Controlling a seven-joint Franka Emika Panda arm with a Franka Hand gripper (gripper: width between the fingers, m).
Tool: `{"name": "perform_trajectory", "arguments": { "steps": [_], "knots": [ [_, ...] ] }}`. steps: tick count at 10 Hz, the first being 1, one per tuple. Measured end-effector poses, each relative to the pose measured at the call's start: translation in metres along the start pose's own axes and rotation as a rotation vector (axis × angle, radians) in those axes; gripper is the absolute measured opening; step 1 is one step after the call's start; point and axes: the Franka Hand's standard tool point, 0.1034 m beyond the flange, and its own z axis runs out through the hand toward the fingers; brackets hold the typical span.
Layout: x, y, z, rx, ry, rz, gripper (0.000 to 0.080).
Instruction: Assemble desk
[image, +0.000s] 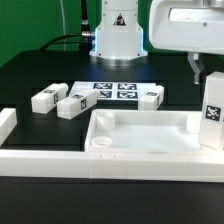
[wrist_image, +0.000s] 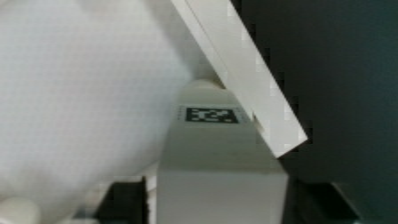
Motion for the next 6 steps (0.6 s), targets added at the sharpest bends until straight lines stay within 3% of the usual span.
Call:
{"name": "perform_trajectory", "arguments": {
  "steps": [1, 2, 6],
  "knots": [
    [0.0001, -0.0001, -0.0003, -0.001, 0.0, -0.061, 0.0564],
    [-0.0003, -0.0006, -0.0003, -0.001, 0.0, -0.158, 0.0634],
    [0.0005, 0.0002, -0.0003, -0.001, 0.0, -0.514, 0.0648]
  ]
}}
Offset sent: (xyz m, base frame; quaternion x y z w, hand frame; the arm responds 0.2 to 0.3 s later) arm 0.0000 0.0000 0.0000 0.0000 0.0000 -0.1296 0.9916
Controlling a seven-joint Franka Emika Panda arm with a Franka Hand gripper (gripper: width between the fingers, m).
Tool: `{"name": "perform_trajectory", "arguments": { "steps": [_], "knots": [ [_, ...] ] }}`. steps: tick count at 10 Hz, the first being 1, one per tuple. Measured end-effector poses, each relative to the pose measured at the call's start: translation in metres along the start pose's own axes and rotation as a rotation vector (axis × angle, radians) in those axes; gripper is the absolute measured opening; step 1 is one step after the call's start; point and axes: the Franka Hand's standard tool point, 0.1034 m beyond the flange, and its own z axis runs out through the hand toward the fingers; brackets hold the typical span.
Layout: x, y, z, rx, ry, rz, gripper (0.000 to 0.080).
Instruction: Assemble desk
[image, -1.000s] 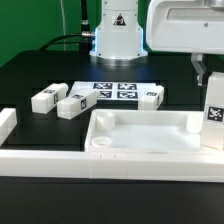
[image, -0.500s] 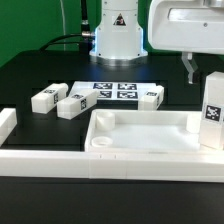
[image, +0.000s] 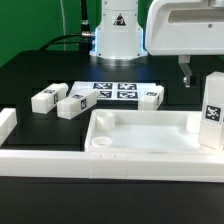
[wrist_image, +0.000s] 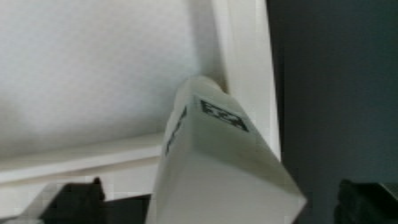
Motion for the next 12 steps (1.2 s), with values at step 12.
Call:
{"name": "perform_trajectory", "arguments": {
  "steps": [12],
  "knots": [
    [-0.0002, 0.0005, 0.0048, -0.028, 0.005, -0.756, 0.0648]
  ]
}}
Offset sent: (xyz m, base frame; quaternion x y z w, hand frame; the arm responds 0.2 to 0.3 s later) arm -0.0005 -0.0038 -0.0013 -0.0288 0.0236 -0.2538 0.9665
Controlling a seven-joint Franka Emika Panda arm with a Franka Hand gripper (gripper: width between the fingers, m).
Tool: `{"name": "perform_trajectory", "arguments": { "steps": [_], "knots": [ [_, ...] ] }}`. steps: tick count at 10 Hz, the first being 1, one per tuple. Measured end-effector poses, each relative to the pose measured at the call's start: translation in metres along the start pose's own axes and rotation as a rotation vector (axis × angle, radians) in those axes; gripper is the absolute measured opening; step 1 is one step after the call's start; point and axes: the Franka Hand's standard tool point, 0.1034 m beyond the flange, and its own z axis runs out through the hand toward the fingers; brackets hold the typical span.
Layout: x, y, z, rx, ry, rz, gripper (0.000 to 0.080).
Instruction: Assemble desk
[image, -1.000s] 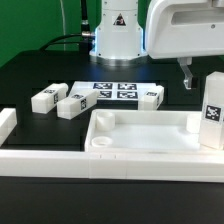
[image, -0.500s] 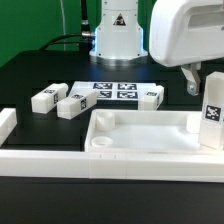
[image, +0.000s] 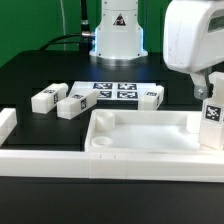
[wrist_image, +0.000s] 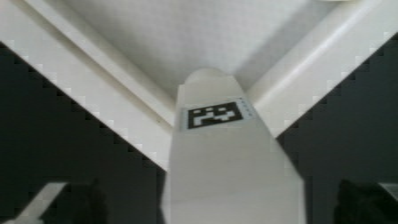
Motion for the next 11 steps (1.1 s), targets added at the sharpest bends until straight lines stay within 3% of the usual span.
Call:
{"name": "perform_trajectory", "arguments": {
  "steps": [1, 2, 3, 4, 8, 11],
  "knots": [
    [-0.0005, 0.0007, 0.0, 0.0, 0.0, 0.001, 0.0513],
    [-0.0007, 0.0011, 0.0, 0.0, 0.0, 0.002, 0.0513],
    [-0.0007, 0.001, 0.0, 0.001, 0.0, 0.016, 0.0373],
    [-0.0007, 0.001, 0.0, 0.001, 0.0, 0.031, 0.0289],
    [-0.0005, 0.0007, 0.0002, 0.003, 0.001, 0.26, 0.0289],
    [-0.0014, 0.001, 0.0005, 0.017, 0.002, 0.591, 0.0291]
  ]
}}
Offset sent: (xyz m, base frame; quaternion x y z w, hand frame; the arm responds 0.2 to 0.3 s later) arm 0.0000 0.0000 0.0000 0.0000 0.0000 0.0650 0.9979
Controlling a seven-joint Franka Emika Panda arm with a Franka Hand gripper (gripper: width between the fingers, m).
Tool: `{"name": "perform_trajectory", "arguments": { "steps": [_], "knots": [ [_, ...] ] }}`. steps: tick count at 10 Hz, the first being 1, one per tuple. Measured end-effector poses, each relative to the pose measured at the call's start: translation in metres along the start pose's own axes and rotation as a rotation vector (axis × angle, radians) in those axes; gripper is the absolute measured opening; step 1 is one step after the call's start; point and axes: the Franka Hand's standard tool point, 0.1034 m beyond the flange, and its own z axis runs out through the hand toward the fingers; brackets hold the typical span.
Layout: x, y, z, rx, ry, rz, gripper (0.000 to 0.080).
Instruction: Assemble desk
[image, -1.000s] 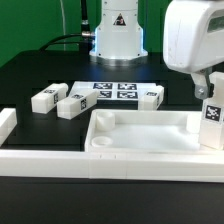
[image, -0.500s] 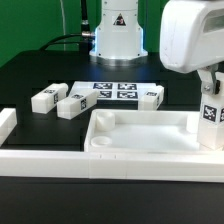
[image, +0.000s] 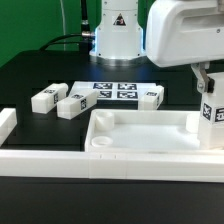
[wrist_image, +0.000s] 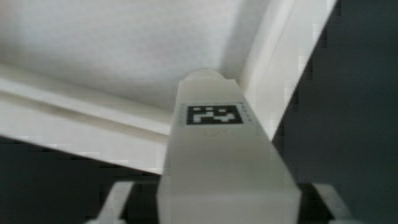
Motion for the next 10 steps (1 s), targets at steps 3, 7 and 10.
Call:
{"name": "perform_trajectory", "arguments": {
  "steps": [3, 7, 10],
  "knots": [
    [-0.0005, 0.001, 0.001, 0.014, -0.003, 0.311, 0.0291],
    [-0.001, -0.0002, 0.0017, 0.015, -0.009, 0.646, 0.0291],
    [-0.0009, -0.0002, 0.0017, 0.017, -0.01, 0.76, 0.0291]
  ]
}}
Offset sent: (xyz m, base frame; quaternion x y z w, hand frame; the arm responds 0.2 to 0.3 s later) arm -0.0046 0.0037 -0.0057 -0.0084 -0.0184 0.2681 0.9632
